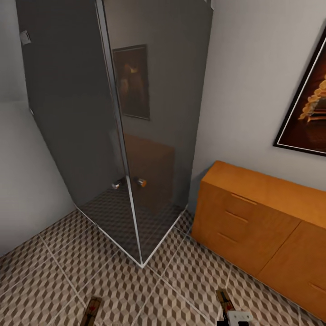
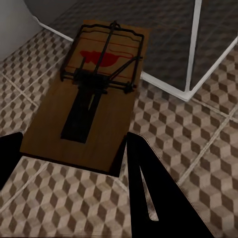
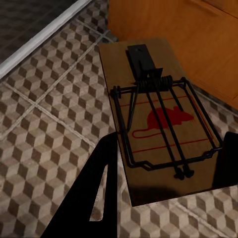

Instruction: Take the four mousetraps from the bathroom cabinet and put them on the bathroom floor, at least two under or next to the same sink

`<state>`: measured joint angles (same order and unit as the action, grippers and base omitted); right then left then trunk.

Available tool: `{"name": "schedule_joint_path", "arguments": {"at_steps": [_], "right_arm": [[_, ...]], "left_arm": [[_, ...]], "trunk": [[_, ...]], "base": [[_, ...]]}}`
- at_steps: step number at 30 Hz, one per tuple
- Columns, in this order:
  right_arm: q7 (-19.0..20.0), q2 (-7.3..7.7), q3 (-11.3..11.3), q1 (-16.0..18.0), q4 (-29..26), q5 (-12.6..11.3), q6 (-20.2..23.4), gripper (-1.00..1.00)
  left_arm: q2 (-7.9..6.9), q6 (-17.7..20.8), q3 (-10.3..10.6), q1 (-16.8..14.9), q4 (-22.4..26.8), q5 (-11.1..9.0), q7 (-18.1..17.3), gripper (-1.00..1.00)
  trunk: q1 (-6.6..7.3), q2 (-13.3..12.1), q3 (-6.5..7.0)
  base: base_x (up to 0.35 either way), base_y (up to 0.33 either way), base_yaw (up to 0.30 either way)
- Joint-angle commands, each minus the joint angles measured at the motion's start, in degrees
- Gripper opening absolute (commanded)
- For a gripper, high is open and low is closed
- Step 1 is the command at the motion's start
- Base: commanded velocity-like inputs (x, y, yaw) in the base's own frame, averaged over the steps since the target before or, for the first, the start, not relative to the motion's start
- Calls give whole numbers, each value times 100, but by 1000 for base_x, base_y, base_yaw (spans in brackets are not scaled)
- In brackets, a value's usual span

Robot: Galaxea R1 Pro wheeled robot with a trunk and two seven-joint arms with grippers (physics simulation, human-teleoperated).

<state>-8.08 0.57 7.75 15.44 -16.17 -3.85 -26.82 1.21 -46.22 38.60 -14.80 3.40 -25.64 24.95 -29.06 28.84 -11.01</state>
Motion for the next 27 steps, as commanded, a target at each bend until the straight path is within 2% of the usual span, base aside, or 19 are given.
{"name": "schedule_joint_path", "arguments": {"at_steps": [1,27], "right_arm": [[-36,5,51,3,0,-46,-16,-100],[-36,-4,51,3,0,-46,-16,-100]], "left_arm": [[2,-1,51,-6,-5,0,63,-100],[2,-1,51,-6,-6,-1,63,-100]], "trunk": [[-2,9,-10],[-2,9,-10]], "base": [[0,0,286],[0,0,286]]}}
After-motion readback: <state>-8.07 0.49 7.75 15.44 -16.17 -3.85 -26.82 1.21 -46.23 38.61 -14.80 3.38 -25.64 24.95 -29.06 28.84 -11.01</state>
